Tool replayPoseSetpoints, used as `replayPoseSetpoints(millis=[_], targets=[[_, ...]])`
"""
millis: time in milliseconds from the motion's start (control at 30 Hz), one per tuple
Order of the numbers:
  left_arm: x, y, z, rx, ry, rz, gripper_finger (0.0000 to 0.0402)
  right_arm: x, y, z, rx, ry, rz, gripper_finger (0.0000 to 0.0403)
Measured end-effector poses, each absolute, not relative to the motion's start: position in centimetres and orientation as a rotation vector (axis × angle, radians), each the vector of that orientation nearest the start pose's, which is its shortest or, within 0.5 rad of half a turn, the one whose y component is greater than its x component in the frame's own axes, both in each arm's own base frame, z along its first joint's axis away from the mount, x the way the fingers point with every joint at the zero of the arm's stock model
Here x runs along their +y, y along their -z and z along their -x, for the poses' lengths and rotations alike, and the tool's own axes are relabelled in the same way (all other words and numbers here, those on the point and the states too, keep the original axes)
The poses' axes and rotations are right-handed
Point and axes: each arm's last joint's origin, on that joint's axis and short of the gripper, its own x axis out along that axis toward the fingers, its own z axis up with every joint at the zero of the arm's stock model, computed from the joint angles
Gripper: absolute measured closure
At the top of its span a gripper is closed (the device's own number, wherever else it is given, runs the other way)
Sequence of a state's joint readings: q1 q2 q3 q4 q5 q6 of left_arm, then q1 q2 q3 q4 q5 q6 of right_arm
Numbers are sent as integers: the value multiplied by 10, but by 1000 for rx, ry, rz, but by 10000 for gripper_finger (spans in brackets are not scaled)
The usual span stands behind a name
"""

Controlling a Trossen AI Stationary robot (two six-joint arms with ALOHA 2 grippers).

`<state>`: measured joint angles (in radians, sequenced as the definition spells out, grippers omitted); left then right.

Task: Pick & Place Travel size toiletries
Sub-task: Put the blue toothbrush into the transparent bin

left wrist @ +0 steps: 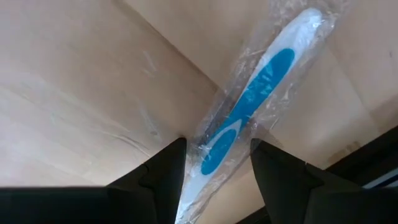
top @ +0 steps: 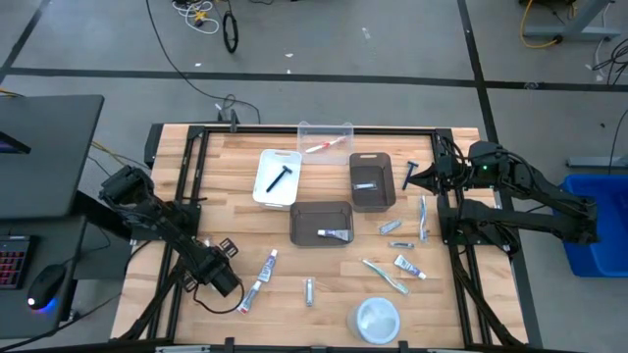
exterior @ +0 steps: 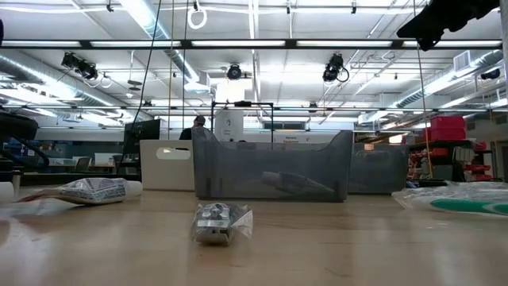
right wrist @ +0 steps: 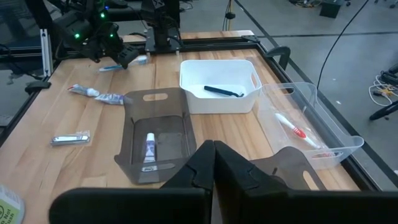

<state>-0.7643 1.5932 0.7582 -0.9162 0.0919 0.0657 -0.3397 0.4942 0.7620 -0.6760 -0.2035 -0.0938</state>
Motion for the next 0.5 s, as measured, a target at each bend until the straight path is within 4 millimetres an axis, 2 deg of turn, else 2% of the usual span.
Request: replayPoseSetpoints(millis=[300,500], targets=[[-154,-133,-158,1662,673,-642,289,-27,-313,-93,399,116,-17,390],[-155,-133,-158,1656,675,-639,326,-27,-313,-93,399,116,-17,389]])
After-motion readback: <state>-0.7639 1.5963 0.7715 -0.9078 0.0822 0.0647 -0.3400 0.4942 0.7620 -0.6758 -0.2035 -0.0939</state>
